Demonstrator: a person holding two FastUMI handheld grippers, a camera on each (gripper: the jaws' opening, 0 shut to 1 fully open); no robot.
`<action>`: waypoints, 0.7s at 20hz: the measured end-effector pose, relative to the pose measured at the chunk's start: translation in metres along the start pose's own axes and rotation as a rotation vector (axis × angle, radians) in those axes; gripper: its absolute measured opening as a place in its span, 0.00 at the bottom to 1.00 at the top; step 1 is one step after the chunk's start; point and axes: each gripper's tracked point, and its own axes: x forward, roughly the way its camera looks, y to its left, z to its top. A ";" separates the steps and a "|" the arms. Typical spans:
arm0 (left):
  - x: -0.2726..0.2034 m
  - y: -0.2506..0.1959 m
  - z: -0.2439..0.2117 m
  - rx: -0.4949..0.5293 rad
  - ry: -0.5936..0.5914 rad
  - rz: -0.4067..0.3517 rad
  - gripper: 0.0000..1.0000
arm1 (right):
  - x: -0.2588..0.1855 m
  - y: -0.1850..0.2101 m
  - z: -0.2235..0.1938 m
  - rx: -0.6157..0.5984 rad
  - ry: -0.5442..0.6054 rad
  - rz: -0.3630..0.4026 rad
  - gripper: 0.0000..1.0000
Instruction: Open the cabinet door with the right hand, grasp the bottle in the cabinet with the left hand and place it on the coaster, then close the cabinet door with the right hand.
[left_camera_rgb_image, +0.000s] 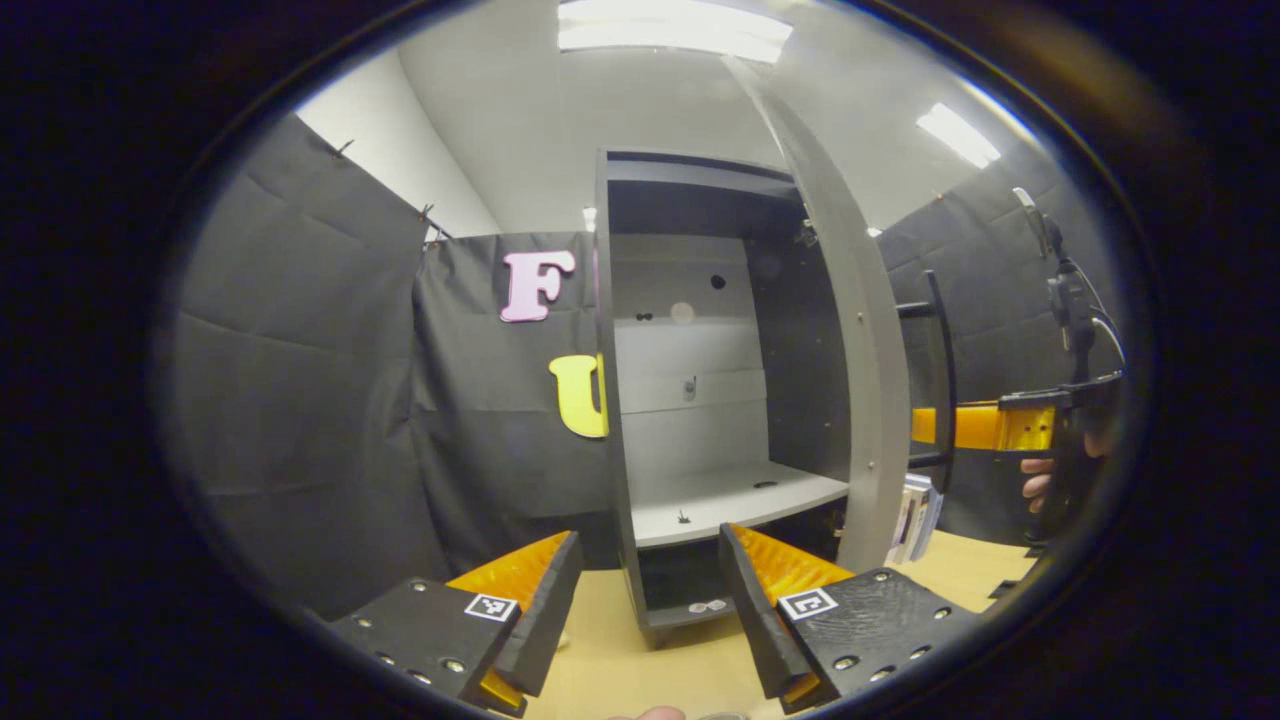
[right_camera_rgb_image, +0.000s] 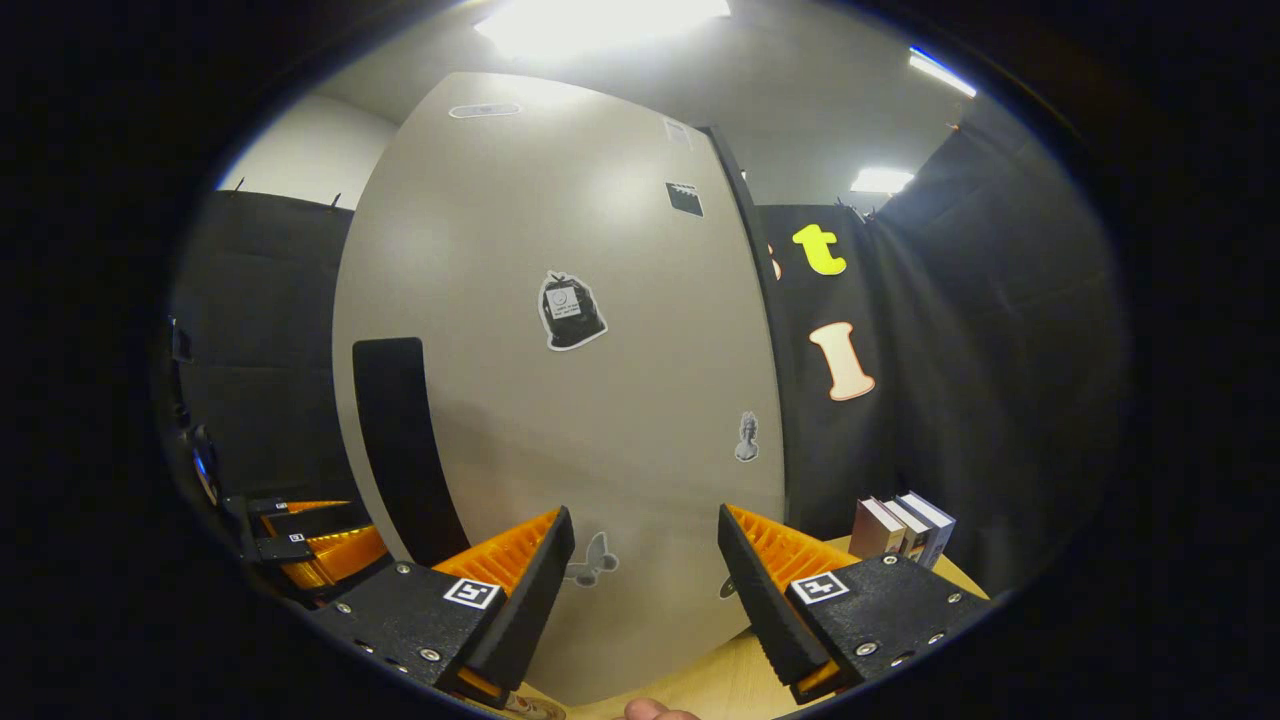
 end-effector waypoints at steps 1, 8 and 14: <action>0.000 0.001 0.001 -0.007 -0.011 0.005 0.79 | 0.001 0.000 -0.002 0.006 0.004 0.001 0.90; 0.000 -0.001 0.002 -0.056 -0.018 -0.003 0.79 | 0.000 -0.004 -0.006 -0.015 0.023 -0.026 0.90; -0.001 -0.003 0.001 -0.047 -0.007 -0.031 0.79 | -0.008 -0.002 -0.012 -0.054 0.035 -0.044 0.91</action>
